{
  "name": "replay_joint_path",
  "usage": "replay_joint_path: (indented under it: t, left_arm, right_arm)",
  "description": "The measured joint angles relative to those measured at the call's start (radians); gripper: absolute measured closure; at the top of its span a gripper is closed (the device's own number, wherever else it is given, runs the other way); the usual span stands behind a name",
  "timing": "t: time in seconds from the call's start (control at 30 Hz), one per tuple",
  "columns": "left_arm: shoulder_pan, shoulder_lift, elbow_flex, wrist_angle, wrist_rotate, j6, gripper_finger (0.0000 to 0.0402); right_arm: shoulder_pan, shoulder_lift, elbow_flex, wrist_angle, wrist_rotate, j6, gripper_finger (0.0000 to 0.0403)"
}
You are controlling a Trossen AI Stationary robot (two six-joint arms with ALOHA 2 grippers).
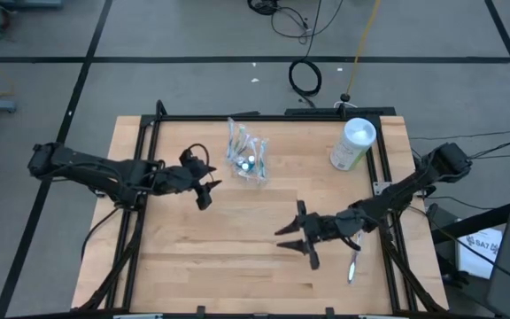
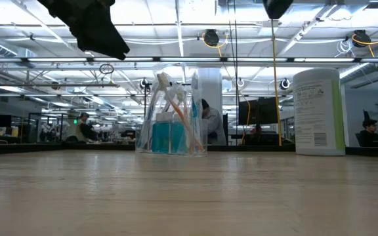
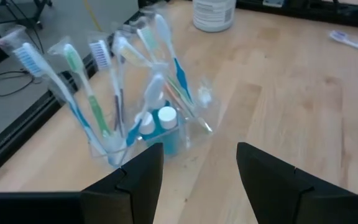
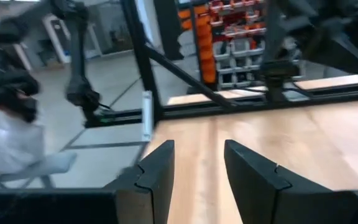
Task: Pick & Place toothbrushing station
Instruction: Put the purple toothbrush into the right section of the organizer
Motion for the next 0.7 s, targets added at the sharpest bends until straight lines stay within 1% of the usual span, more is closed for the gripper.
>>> replay_joint_path:
  t: [0.07, 0.13, 0.2, 0.3, 0.37, 0.43, 0.53, 0.63, 0.7]
  left_arm:
    - [-0.005, 0.012, 0.000, 0.010, 0.000, 0.000, 0.0190]
    - [-0.006, 0.015, 0.000, 0.011, 0.000, 0.000, 0.0190]
    - [-0.007, 0.014, 0.000, 0.013, -0.001, -0.007, 0.0190]
    - [-0.007, 0.014, 0.000, 0.012, 0.000, -0.015, 0.0190]
    - [-0.007, 0.014, 0.000, 0.014, -0.001, -0.011, 0.0190]
    - [-0.007, 0.014, 0.000, 0.014, -0.001, -0.002, 0.0190]
    - [-0.007, 0.014, 0.000, 0.014, -0.004, 0.032, 0.0190]
    - [-0.002, 0.014, 0.000, 0.013, -0.004, 0.092, 0.0190]
    - [0.004, 0.014, 0.000, 0.013, -0.005, 0.103, 0.0190]
  right_arm:
    - [0.023, -0.015, 0.034, -0.065, 0.000, 0.007, 0.0267]
    - [0.041, -0.032, 0.074, -0.184, 0.009, 0.009, 0.0269]
    - [0.061, -0.049, 0.117, -0.342, 0.072, 0.048, 0.0271]
    - [0.082, -0.077, 0.189, -0.602, 0.132, 0.179, 0.0272]
    - [0.093, -0.092, 0.220, -0.786, 0.123, 0.347, 0.0272]
    - [0.101, -0.105, 0.225, -0.944, 0.064, 0.564, 0.0272]
    - [0.119, -0.121, 0.209, -1.107, -0.039, 0.880, 0.0272]
    - [0.143, -0.125, 0.170, -1.216, -0.165, 1.121, 0.0272]
    - [0.160, -0.125, 0.142, -1.249, -0.255, 1.272, 0.0273]
